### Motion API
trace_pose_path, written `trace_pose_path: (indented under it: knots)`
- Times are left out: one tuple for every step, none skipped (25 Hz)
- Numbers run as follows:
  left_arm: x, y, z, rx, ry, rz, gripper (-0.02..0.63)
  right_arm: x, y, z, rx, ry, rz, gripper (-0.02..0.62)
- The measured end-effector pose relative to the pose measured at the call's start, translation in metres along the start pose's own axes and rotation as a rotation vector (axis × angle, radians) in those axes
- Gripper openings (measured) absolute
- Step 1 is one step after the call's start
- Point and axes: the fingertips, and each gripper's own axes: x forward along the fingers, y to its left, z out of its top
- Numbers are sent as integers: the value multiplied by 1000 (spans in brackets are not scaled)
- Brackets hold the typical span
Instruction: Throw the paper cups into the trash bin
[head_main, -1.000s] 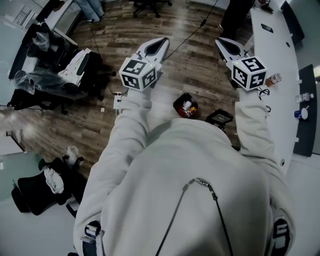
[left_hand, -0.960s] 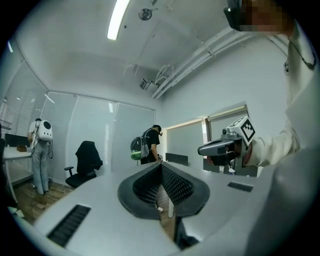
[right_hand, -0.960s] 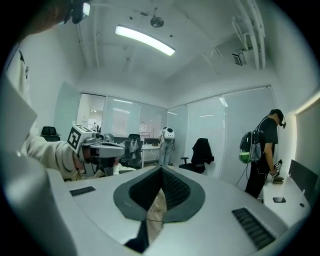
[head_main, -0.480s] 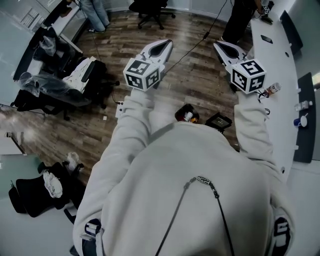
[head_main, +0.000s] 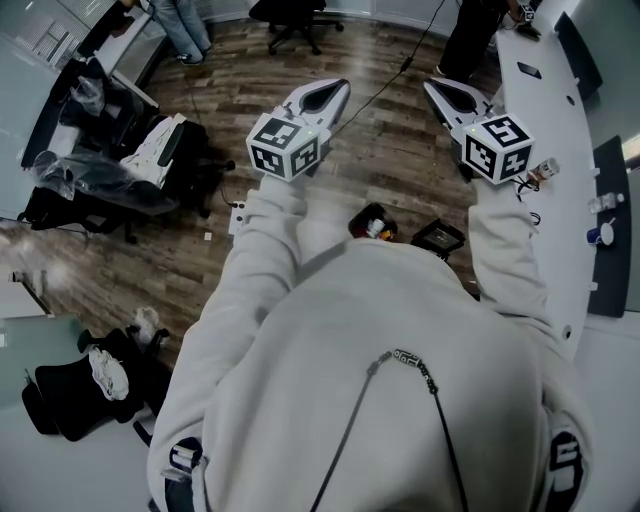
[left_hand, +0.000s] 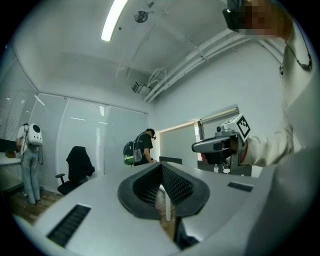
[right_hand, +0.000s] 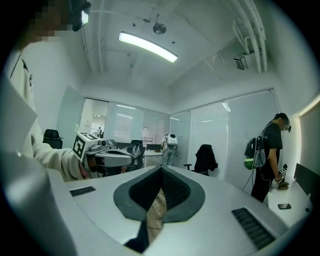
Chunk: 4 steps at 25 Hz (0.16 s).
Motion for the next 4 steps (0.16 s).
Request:
trace_pose_path:
  knots:
    - [1,1,0,1,1,-1,2,1,-1,0,0,4,-1,18]
    - [1,2,0,-2,1,1,2,3,-1,0,-1,9,-2,18]
    - [1,4,1,-6,0,3,2,4,-2,-1,-1,14,-2,18]
    - [1,6,1,-10,-2,5,2,6,-2,-1,-1,19,-3,18]
